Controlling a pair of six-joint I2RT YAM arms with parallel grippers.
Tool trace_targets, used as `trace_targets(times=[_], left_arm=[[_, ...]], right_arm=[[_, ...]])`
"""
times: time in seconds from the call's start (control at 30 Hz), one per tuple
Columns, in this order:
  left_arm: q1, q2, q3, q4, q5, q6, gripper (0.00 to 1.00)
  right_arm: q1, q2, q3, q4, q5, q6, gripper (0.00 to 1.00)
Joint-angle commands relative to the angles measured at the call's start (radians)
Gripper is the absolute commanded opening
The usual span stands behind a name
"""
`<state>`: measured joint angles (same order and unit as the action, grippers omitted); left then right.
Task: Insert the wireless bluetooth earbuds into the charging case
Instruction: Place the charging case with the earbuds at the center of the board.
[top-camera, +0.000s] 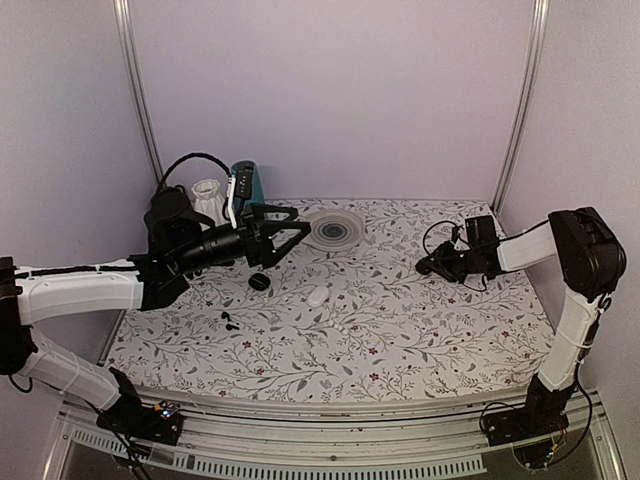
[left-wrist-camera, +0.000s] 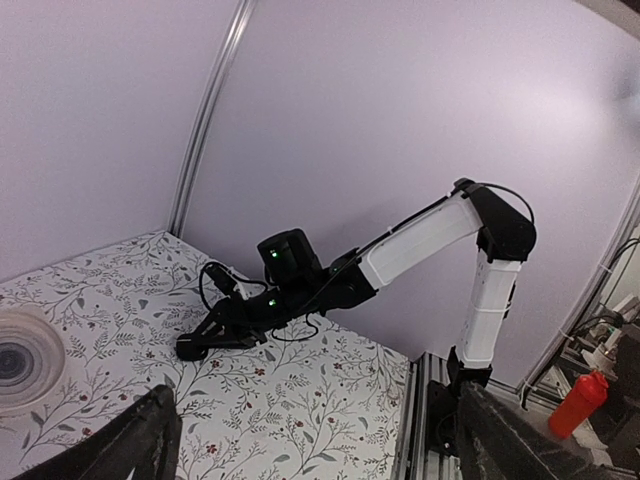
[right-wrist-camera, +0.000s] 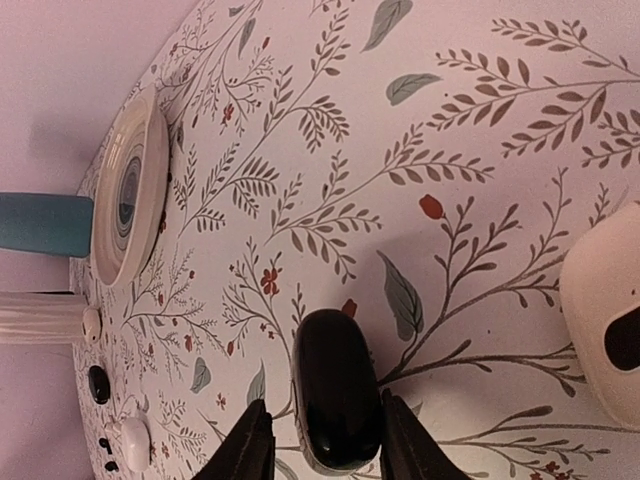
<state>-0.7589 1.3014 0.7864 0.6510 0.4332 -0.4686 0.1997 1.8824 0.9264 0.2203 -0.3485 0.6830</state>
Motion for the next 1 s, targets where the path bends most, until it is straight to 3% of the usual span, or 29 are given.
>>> trace_targets(times=[0.0,0.27,0.57,0.97], left_arm=[[0.013,-0.025,0.004,-0.006,-0.005,-0.009,0.96],[0.014,-0.023,-0.009,-0.01,-0.024,-0.016,0.96],[0.016,-0.013,-0.013,-0.097,-0.111,0.017,0.96],[0.017,0.197,0.114,-0.447,-0.302,0.145,0.96]], right_arm=[[-0.005,-0.018,0.029,-0.041,0.031,-0.03,0.4],[-0.005,-0.093,0.023,-0.122,0.092,-0.075,0.47],[-0.005,-0.241,-0.017,-0.205,0.159,-0.15,0.66],[0.058,-0.487,-0.129,-0.246,0.192,-0.17,0.89]])
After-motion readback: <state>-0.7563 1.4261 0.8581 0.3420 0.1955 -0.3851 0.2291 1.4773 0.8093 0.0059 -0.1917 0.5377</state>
